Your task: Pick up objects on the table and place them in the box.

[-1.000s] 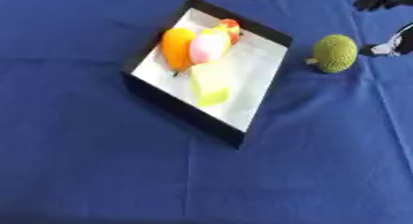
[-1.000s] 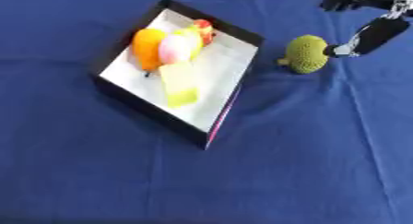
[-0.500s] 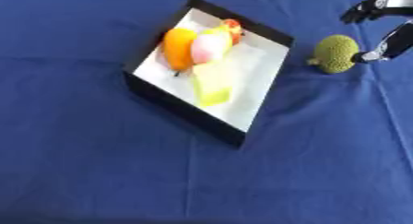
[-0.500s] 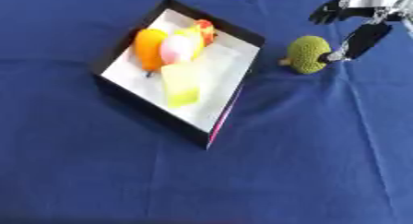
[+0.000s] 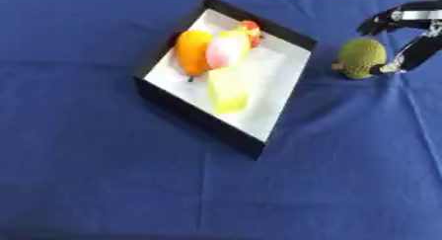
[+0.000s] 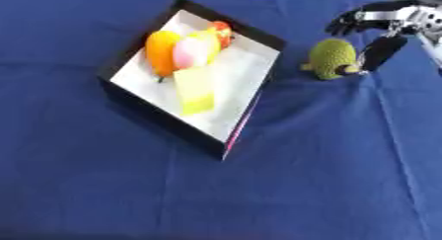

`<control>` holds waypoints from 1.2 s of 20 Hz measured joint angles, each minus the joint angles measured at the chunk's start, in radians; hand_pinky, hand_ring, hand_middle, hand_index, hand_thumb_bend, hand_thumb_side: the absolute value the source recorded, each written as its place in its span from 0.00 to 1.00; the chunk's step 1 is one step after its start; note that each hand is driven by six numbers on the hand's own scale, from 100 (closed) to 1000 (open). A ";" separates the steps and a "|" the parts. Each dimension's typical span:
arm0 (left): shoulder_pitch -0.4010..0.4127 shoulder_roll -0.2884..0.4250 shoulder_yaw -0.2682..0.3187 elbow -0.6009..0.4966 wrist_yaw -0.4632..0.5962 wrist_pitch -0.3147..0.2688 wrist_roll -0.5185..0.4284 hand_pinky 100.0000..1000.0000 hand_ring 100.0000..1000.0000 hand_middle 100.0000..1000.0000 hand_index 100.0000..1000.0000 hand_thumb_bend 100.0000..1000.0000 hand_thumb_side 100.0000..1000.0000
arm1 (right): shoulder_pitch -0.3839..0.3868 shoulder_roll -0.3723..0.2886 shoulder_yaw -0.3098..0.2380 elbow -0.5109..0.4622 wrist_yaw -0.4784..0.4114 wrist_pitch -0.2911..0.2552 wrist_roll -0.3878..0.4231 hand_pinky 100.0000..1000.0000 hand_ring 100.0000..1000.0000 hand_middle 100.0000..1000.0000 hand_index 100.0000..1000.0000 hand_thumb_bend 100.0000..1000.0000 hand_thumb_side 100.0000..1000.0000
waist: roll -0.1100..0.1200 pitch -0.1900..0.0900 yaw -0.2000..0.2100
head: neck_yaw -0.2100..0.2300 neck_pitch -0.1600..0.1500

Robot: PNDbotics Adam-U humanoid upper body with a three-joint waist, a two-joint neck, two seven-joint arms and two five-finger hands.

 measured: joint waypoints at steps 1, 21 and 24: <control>0.000 0.000 0.000 0.000 0.000 0.000 -0.001 0.70 0.75 0.86 0.85 0.10 0.67 | 0.000 0.007 -0.003 0.009 0.008 -0.003 -0.003 0.95 0.92 0.86 0.91 0.35 0.03 | 0.000 0.000 0.000 | 0.000 0.000; -0.009 -0.008 -0.006 0.000 0.008 0.000 -0.010 0.71 0.75 0.86 0.85 0.09 0.68 | -0.009 0.088 -0.048 0.116 0.126 -0.025 -0.156 0.81 0.63 0.42 0.55 0.31 0.01 | 0.000 0.000 0.007 | -0.003 -0.012; -0.009 -0.008 -0.006 0.000 0.008 0.000 -0.011 0.71 0.75 0.86 0.85 0.09 0.68 | -0.008 0.088 -0.048 0.096 0.099 0.000 -0.208 0.79 0.61 0.40 0.53 0.30 0.00 | 0.000 0.000 0.006 | -0.003 -0.012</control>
